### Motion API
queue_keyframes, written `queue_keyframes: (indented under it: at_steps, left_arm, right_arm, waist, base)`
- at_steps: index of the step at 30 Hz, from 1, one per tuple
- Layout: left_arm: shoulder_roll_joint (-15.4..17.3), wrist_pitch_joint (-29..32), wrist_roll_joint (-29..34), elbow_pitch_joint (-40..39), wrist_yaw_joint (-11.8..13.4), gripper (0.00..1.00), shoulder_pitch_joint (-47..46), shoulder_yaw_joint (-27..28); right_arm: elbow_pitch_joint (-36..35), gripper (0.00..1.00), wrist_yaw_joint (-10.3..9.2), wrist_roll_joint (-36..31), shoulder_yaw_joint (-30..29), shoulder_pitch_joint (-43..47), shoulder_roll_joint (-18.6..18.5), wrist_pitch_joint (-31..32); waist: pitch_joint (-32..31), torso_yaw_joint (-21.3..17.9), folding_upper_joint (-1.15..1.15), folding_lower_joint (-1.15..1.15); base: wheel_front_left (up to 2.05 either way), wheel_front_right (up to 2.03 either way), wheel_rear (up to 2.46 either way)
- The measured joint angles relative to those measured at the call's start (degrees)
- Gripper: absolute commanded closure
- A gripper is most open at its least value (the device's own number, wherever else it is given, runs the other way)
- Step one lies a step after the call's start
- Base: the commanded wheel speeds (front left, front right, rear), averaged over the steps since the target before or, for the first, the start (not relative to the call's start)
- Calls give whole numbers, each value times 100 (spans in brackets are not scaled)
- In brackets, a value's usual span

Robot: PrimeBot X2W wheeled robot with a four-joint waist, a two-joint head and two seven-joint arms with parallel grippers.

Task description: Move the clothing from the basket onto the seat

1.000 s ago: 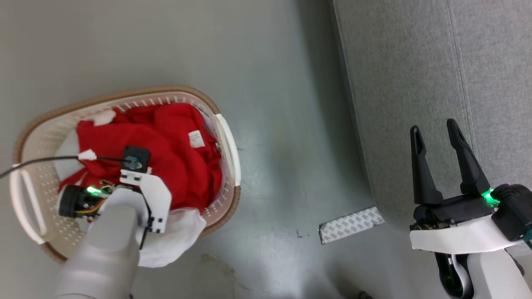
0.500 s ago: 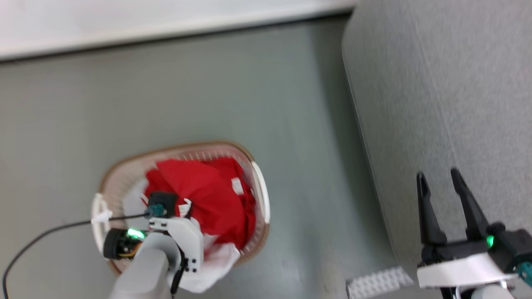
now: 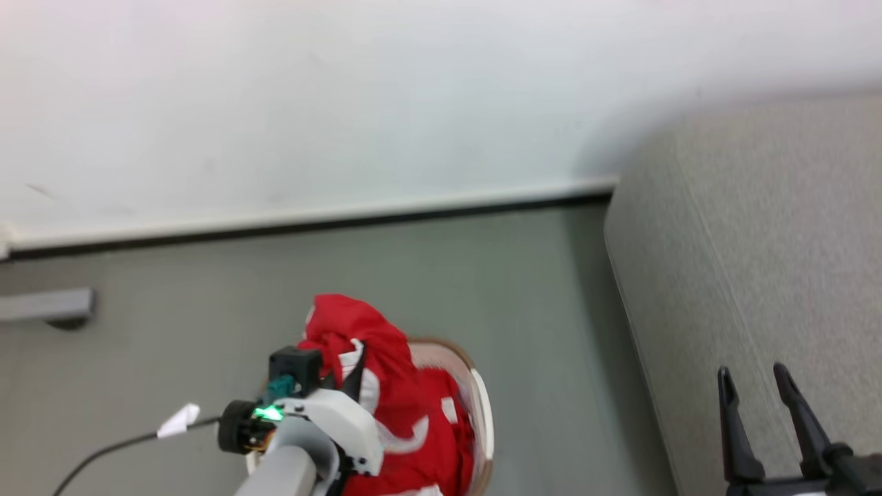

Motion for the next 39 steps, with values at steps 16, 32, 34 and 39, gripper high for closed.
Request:
queue_keyframes:
  at_steps: [16, 32, 34, 39]
  left_arm:
    - [204, -3, 51, -2824, 288, 100, 1586, 93]
    - [577, 397, 42, -3737, 430, 100, 2070, 70]
    - [588, 433, 40, -3794, 431, 100, 2080, 56]
    - [615, 549, 16, -3978, 416, 100, 2079, -11]
  right_arm:
    - [-141, 0, 0, -244, -331, 681, -137, 0]
    - [-188, 0, 0, -285, -343, 852, -208, 0]
    - [-203, 0, 0, -285, -289, 850, -221, 0]
    - [-309, 0, 1, -289, 58, 801, -396, 0]
  waist:
    - [-1234, 367, 0, 1]
    - [-1537, 455, 0, 2]
    - [-1532, 464, 0, 2]
    - [-1510, 471, 0, 2]
  base:
    - [0, 0, 0]
    - [0, 0, 0]
    - [0, 0, 0]
    - [0, 0, 0]
